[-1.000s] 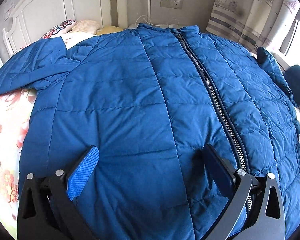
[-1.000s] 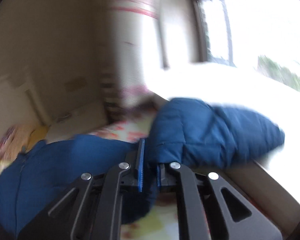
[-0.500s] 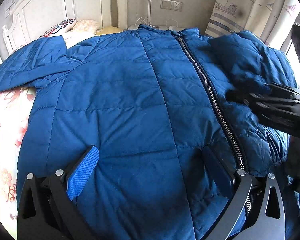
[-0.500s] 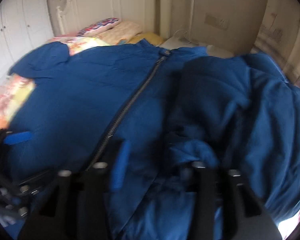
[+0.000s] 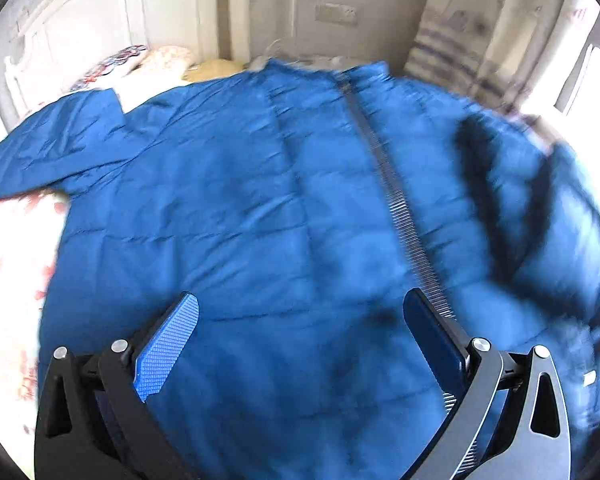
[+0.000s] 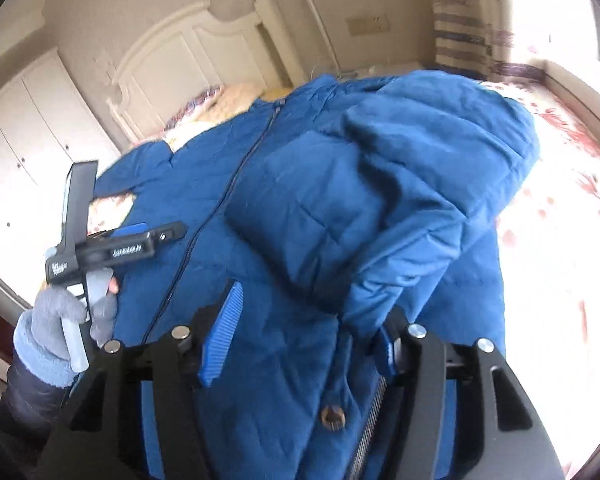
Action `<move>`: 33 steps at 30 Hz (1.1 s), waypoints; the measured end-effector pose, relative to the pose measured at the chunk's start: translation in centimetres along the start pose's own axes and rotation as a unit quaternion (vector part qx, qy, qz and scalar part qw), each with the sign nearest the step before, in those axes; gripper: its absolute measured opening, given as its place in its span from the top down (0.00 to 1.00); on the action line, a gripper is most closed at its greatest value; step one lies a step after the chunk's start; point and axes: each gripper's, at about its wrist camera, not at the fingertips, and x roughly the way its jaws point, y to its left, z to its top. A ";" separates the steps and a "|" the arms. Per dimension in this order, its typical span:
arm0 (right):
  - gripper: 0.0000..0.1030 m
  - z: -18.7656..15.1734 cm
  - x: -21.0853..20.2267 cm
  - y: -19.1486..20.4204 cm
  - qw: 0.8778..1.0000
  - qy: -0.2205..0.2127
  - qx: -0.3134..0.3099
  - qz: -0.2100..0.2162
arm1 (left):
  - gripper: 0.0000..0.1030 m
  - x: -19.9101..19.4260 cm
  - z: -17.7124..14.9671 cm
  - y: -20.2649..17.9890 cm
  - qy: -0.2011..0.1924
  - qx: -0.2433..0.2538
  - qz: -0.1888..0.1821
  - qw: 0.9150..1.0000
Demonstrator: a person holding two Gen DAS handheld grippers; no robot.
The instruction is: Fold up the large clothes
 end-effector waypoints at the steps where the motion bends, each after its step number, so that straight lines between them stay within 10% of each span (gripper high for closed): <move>1: 0.43 -0.6 -0.1 0.2 1.000 0.000 -0.012 -0.006 | 0.05 -0.7 0.4 -1.3 -0.007 0.002 -0.021 1.000; 8: 0.21 -1.6 3.7 4.9 0.982 0.040 -0.139 -0.118 | 0.05 -4.2 4.4 -13.2 -0.014 0.115 -0.157 0.981; 11: 0.25 -1.5 1.5 2.7 0.995 0.003 -0.083 -0.062 | 0.13 -1.7 4.7 -15.8 0.006 0.165 -0.121 0.979; 15: 0.25 -1.6 -1.4 -2.1 0.998 -0.051 0.037 -0.002 | 0.29 2.7 3.9 -16.1 0.068 0.148 -0.184 0.969; 18: 0.24 -1.8 -1.3 -3.8 0.996 -0.051 0.076 0.016 | 0.67 1.9 3.2 -16.6 0.042 0.175 -0.211 0.961; 20: 0.24 -1.8 -1.5 -4.4 0.994 -0.055 0.090 0.015 | 0.83 1.2 3.2 -17.1 0.031 0.201 -0.200 0.958; 25: 0.24 -2.5 -3.0 -5.5 0.989 -0.090 0.120 0.005 | 0.84 -0.9 7.6 -18.2 -0.046 0.273 -0.085 0.957; 30: 0.24 -3.2 -3.8 -6.0 0.984 -0.117 0.137 0.006 | 0.84 -1.9 14.5 -16.9 -0.146 0.336 0.057 0.929; 33: 0.24 -2.8 -3.0 -5.8 0.984 -0.113 0.135 0.001 | 0.82 0.8 16.4 -13.2 -0.082 0.306 -0.030 0.948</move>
